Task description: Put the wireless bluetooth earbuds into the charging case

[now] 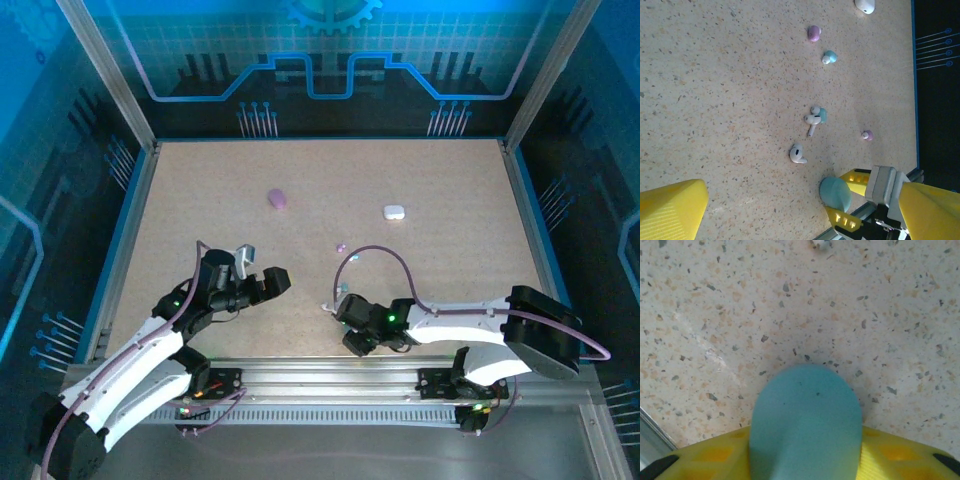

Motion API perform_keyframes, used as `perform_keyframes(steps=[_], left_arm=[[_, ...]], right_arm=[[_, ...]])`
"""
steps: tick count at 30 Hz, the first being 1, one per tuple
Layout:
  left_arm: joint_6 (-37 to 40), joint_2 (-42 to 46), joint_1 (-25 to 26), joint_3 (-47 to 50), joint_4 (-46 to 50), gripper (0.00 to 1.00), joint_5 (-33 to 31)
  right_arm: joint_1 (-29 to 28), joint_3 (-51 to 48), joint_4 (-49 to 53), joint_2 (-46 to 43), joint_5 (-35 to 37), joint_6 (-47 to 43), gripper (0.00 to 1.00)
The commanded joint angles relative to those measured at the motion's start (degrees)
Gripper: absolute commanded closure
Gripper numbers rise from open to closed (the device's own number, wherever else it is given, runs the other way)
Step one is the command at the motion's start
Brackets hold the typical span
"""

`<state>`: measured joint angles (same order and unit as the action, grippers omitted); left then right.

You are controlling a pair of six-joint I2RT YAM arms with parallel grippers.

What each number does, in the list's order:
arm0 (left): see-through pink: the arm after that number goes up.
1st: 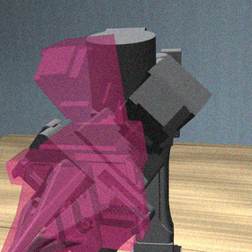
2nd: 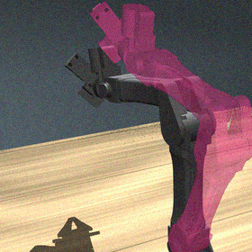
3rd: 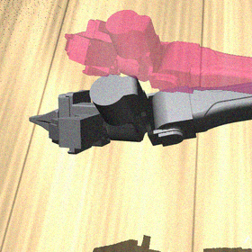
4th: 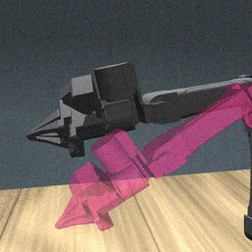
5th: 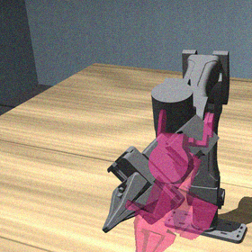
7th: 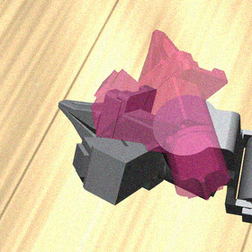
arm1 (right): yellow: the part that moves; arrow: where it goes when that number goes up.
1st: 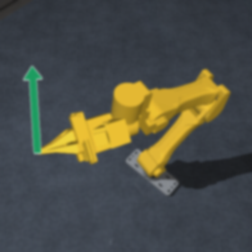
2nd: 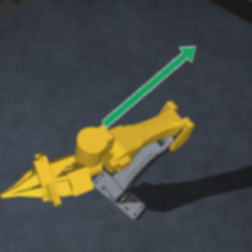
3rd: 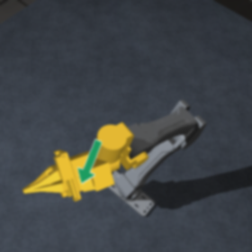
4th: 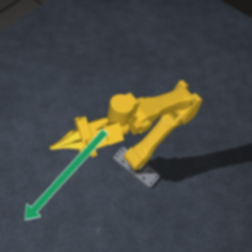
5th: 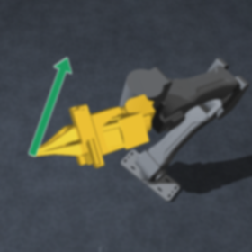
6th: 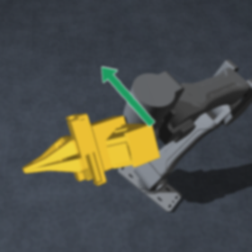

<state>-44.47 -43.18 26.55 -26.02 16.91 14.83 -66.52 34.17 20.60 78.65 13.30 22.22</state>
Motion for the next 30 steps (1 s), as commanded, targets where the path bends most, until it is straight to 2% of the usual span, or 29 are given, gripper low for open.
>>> perform_keyframes(steps=[1,5,8,14,18,21,25,30], left_arm=[[1.5,0.0,0.5,-0.8,1.9,0.01,-0.2],[1.3,-0.1,0.4,-2.7,2.3,0.01,0.2],[1.6,-0.9,0.4,-6.0,1.9,0.03,1.2],[1.2,-6.9,0.9,-14.4,-3.5,0.08,6.4],[1.4,-12.7,2.5,-19.8,-7.3,0.1,10.4],[1.6,-16.6,4.4,-23.2,-10.2,0.12,12.8],[1.8,-21.6,6.4,-26.8,-11.9,0.17,14.2],[2.1,-24.2,7.0,-28.6,-12.1,0.24,14.0]], right_arm=[[-0.4,-1.7,-2.2,-0.7,3.2,0.5,0.59],[0.0,-1.4,-3.8,-6.5,2.8,-2.0,0.62],[2.0,-0.7,-6.0,-13.8,-0.3,-8.9,0.62],[14.8,0.7,-13.2,-24.8,-18.1,-28.4,0.63],[24.3,6.4,-14.8,-22.5,-27.5,-34.7,0.63],[28.2,12.9,-12.6,-17.7,-33.4,-35.9,0.63],[28.9,18.2,-12.0,-13.0,-36.0,-37.0,0.63],[29.0,19.5,-14.1,-11.0,-37.0,-36.5,0.62]])
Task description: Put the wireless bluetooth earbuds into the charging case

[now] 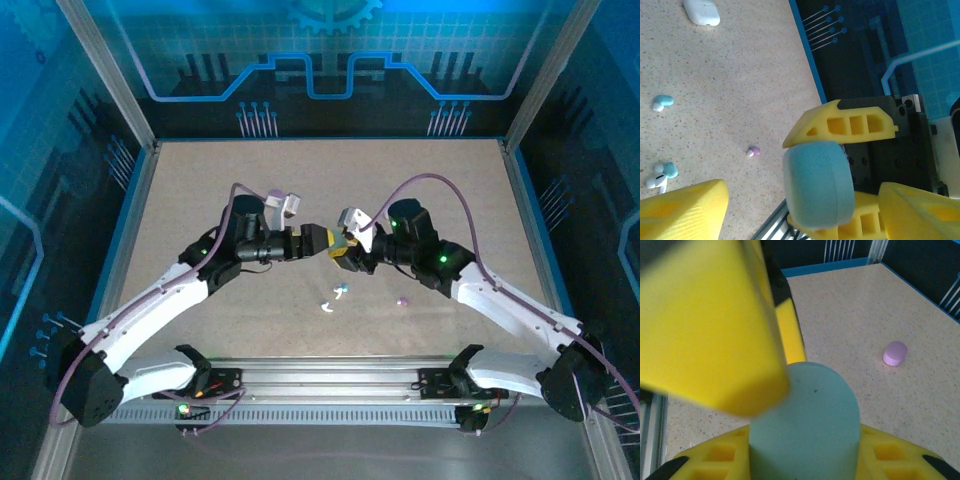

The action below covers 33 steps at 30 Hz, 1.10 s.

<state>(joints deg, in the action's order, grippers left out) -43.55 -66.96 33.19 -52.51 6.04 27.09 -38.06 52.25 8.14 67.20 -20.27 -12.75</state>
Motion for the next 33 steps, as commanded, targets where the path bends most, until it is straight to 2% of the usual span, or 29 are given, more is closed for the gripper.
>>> perform_keyframes(steps=[1,7,10,13,15,20,24,27,29,33], left_arm=[[1.3,-0.4,0.4,-2.2,-0.8,0.27,1.0],[-0.5,-0.4,0.8,-1.3,-2.0,0.54,0.4],[-1.1,-0.3,1.2,-1.0,-2.1,0.62,-0.3],[-2.5,-0.6,1.4,-0.9,-2.1,0.8,-1.2],[-5.7,-0.1,1.3,0.1,-4.4,0.92,-2.7],[-15.3,1.4,1.2,3.5,-14.5,0.93,-4.2],[-20.4,1.8,1.2,4.0,-17.3,0.93,-4.6],[-23.7,1.8,1.3,4.8,-20.7,0.92,-4.4],[-25.5,1.8,1.2,5.3,-23.1,0.92,-4.2],[-27.2,2.1,1.3,5.7,-25.1,0.92,-4.4]], right_arm=[[0.5,1.2,-2.1,0.5,-3.5,-1.6,0.62],[0.5,0.3,-3.1,-0.3,-2.3,-1.4,0.62],[0.4,0.4,-3.0,-0.5,-2.1,-2.0,0.61],[0.2,0.4,-3.1,-1.1,-1.2,-2.7,0.59],[0.1,0.2,-3.4,-2.0,0.3,-3.4,0.53],[2.2,-6.8,-13.2,-6.9,7.0,-3.6,0.29],[9.6,-8.5,-15.6,-6.9,-5.1,-2.8,0.3],[11.5,-8.4,-18.7,-6.6,-13.7,-1.5,0.31],[11.4,-8.0,-20.1,-6.0,-16.3,-1.1,0.32],[11.5,-7.7,-23.3,-5.0,-16.8,0.9,0.35]])
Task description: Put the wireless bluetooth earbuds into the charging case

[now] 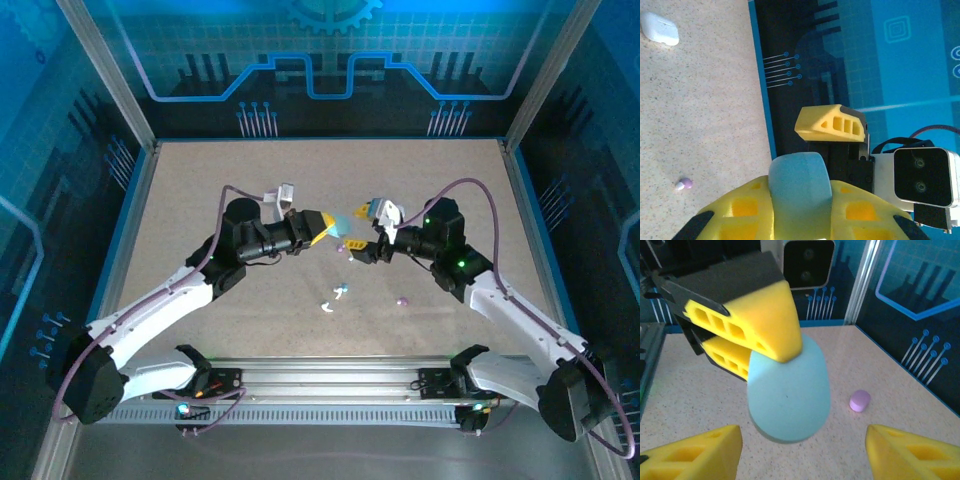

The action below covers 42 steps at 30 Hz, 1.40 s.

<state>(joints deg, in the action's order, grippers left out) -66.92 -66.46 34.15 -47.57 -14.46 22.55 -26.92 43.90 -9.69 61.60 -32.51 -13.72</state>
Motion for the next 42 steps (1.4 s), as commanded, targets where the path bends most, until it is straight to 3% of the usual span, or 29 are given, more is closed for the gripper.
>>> perform_keyframes(steps=[1,9,22,29,32,34,37,42], left_arm=[[-4.0,1.7,0.3,0.8,-4.6,0.92,0.1],[-4.8,2.4,0.3,1.4,-5.7,0.92,-0.2],[-4.7,1.1,0.4,0.7,-7.9,0.92,0.7],[-4.3,1.2,0.3,0.6,-7.4,0.91,1.0],[-2.3,1.7,0.3,0.4,-6.5,0.83,0.8],[0.9,2.3,0.3,-0.2,-5.3,0.66,0.7],[12.6,4.0,0.3,-2.6,0.9,0.43,0.1],[35.6,6.8,0.4,-3.1,5.0,0.32,1.2]], right_arm=[[0.3,0.9,-6.7,0.8,-4.9,2.0,0.35],[0.3,2.4,-9.2,2.5,-5.8,4.8,0.45],[0.3,4.7,-10.8,4.9,-7.8,7.8,0.46],[0.4,5.7,-8.5,5.3,-8.9,7.6,0.58],[0.8,6.1,-6.1,5.0,-10.7,6.9,0.62],[1.4,7.0,-2.3,5.2,-13.5,6.5,0.63],[2.3,11.2,5.3,6.7,-18.0,6.1,0.63],[3.0,18.5,17.1,11.1,-25.1,6.5,0.63]])
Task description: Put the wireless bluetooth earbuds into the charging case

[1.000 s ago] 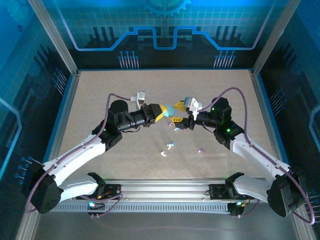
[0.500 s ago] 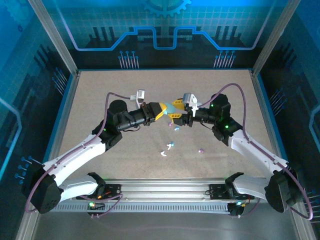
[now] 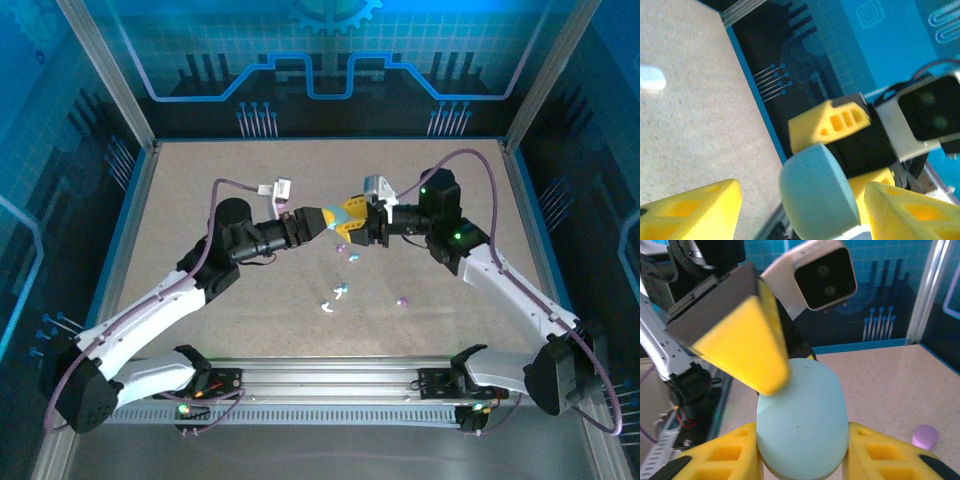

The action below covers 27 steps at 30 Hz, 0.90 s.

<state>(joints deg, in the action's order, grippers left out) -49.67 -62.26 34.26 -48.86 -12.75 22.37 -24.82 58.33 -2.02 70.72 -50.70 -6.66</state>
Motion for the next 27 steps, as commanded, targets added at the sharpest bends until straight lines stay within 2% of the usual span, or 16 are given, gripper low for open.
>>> perform_keyframes(steps=[1,3,5,10,24,27], left_arm=[[22.1,3.3,0.2,-1.2,3.3,0.32,1.3],[28.9,4.5,0.3,0.1,2.2,0.33,2.3],[36.8,5.8,0.2,1.6,-0.6,0.33,6.2],[43.0,6.4,0.2,2.4,-2.4,0.35,7.3],[41.7,1.7,0.3,0.4,-5.2,0.42,8.8],[41.7,1.4,0.3,0.4,-5.3,0.46,8.6]], right_arm=[[0.9,5.3,11.2,2.8,-8.3,-0.7,0.63],[0.9,7.9,14.4,4.4,-10.1,-0.6,0.63],[0.9,10.2,17.2,5.8,-11.2,-0.5,0.63],[1.0,13.4,20.4,7.7,-14.3,-0.2,0.63],[0.7,14.9,21.6,8.3,-14.5,-0.5,0.63],[0.6,14.8,21.4,8.3,-14.5,-0.6,0.62]])
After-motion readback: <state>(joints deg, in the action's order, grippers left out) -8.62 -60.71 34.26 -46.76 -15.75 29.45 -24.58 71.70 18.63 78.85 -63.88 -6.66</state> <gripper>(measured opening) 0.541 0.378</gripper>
